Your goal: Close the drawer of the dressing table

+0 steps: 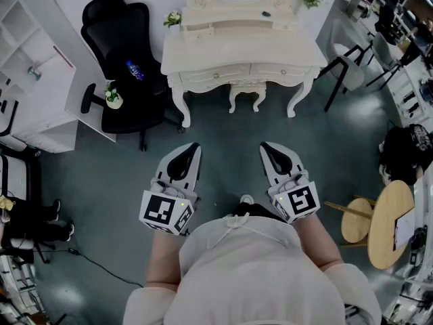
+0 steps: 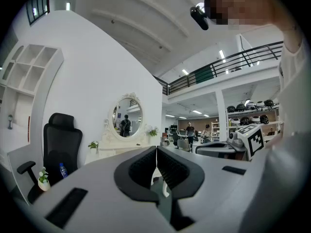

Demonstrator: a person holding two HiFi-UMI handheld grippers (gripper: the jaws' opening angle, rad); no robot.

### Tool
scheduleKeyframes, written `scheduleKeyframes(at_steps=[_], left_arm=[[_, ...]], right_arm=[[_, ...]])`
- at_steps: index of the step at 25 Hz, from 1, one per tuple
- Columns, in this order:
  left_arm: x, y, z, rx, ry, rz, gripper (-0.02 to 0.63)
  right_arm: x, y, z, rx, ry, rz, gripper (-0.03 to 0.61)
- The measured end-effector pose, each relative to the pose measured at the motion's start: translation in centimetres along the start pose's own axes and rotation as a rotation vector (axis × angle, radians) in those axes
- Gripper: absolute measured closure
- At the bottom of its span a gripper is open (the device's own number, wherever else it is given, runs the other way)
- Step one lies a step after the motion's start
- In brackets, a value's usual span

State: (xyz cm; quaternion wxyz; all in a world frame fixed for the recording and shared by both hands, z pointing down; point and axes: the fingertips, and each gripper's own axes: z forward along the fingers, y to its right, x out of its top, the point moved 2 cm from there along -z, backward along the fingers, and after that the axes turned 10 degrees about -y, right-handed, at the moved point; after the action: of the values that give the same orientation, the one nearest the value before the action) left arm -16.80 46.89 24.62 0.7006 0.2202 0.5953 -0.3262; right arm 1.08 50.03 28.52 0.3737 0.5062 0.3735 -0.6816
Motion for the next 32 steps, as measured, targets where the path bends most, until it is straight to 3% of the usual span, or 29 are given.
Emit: scheduleKeyframes(at_steps=[18,19,20,21,22,32], left_arm=[[-0.8,0.0,0.2,0.012,-0.017,0.017,0.594],[-0.9,0.0,0.4,0.019,-0.016,0.02,0.583],[-1.1,-0.1,0.5,0.027,-0.013,0.023,0.498],[-1.2,-0.1,0.7,0.033,-0.011,0.025,0.339],[-1.2,-0.3,0.9,0.042,-0.009,0.023,0.288],[-2.1,-3.6,5.8,0.115,-0.043,0.004,0.279]], right_arm=[[-0.1,0.6,0.9,-0.047,-0.001,0.017,0.574],[-0.2,0.7,1.0,-0.044,-0.002,0.018,0.572],[-0.4,0.6,1.2,-0.041,-0.003,0.018,0.572],[-0.6,0.6,1.3,-0.038,-0.006,0.018,0.572],[-0.8,0.6,1.5,-0.034,-0.009,0.018,0.572],[-2.6,4.3,6.7,0.032,-0.023,0.021,0.572]])
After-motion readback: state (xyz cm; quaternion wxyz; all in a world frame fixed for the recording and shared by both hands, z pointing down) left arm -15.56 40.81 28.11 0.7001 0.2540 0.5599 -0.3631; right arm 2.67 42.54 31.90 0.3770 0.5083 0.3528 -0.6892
